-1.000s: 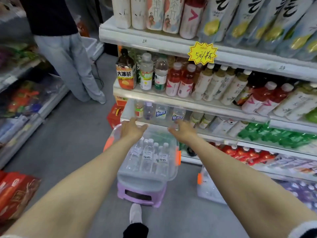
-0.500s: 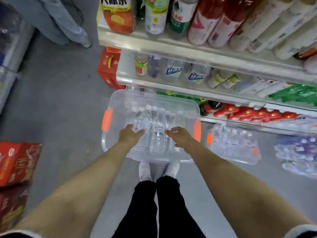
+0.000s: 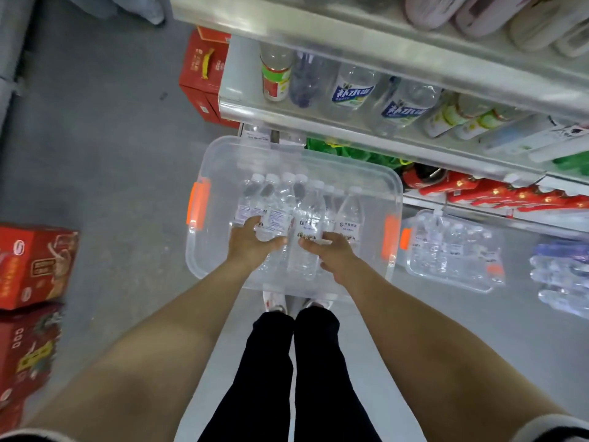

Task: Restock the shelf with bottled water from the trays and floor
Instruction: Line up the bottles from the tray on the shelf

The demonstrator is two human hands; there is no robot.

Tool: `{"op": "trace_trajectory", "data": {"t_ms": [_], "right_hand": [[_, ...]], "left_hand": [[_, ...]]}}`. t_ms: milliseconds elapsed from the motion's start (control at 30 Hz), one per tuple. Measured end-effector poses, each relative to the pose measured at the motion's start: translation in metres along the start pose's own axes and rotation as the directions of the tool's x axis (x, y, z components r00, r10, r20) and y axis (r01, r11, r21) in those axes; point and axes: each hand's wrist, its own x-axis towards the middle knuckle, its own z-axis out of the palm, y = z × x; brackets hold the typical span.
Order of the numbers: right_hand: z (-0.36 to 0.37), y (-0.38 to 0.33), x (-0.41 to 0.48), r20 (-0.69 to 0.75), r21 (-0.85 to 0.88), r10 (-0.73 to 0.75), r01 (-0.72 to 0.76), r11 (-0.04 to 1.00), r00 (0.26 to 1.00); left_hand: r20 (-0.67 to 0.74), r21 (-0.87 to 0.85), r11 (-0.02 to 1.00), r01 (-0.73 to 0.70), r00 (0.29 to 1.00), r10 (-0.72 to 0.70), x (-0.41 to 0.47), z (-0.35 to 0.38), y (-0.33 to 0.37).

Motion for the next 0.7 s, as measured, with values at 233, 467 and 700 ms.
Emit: {"op": "trace_trajectory", "data": {"t_ms": [233,467,700], "right_hand": [[0.0,-0.003,0.007,0.085,0.1,0.074,-0.083,0.992,0.994],[-0.021,-0.005,-0.023,0.228,0.238,0.059,-0.115,0.964,0.972],[-0.054,-0.02,-0.077,0.237,0.281,-0.033,-0.035,0.959,0.971]], "left_hand": [[0.106,-0.018,0.996,0.087,0.991,-0.084,0.008,-0.011,0.003],[0.335,-0.312,0.907,0.284,0.926,-0.175,-0.023,-0.022,0.019],[0.441,-0.4,0.889,0.222,0.897,-0.025,-0.068,-0.045,0.039]]}}
